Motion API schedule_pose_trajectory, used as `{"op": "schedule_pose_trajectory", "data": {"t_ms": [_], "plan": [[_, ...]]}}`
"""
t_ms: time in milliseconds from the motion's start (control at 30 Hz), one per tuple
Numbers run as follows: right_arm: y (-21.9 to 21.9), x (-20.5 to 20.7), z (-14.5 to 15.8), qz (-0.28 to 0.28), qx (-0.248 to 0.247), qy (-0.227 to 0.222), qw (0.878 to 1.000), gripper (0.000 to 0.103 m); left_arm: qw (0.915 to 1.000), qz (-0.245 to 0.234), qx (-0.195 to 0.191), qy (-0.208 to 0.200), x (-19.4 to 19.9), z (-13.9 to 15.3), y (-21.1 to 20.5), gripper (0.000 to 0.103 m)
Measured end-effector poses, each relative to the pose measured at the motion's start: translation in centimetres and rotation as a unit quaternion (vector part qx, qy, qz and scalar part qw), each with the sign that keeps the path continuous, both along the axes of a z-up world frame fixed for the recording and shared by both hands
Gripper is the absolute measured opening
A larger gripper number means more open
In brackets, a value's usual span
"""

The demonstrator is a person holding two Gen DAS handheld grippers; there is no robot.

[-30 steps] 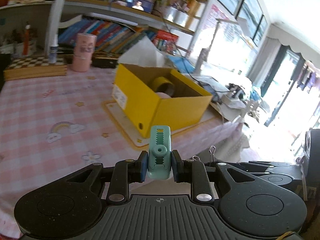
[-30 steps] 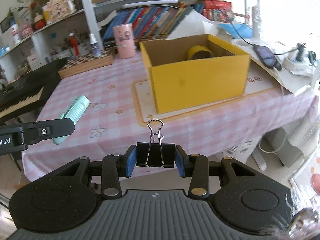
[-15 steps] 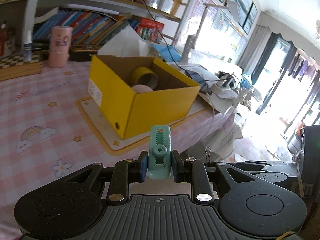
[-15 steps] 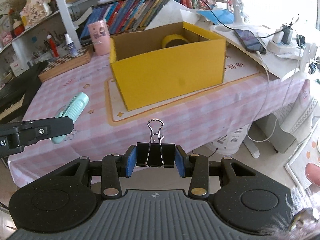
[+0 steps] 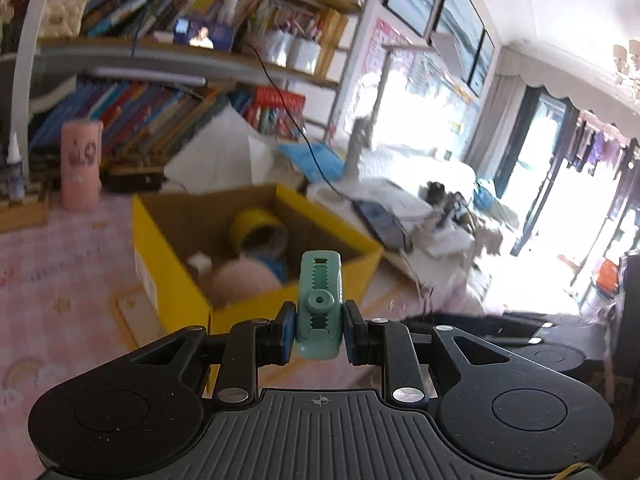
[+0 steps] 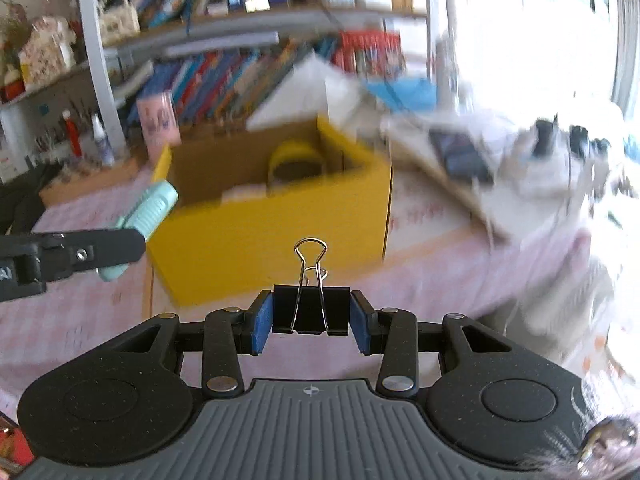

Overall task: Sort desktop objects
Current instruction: 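Carry the eraser and binder clip with both tools over the yellow box, then open both tools to drop the eraser and binder clip into the box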

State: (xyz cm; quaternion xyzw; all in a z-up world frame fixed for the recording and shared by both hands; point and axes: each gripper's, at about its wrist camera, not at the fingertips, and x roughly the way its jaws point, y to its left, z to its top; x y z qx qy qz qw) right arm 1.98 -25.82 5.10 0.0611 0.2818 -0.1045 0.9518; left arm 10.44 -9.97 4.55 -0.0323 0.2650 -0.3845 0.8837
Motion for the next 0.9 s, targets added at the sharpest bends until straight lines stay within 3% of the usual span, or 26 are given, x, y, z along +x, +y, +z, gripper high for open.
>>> {"op": "schedule_pose_trajectory", "data": {"t_ms": [200, 533, 900], "plan": [[-2.7, 2.8, 2.3, 0.045, -0.027, -0.053, 0.997, 0.038, 0.9989, 0.047, 0.006, 0.002, 2.0, 0.8, -1.9, 0.023], [-6.6, 7.9, 1.5, 0.115, -0.01, -0.037, 0.993, 0.038, 0.9901, 0.132, 0.042, 0.023, 5.0, 0.3, -4.8, 0.023], [-6.6, 16.2, -0.3, 0.222, -0.064, -0.002, 0.973, 0.038, 0.9761, 0.185, 0.11, 0.029, 10.3, -0.4, -8.5, 0.023]]}}
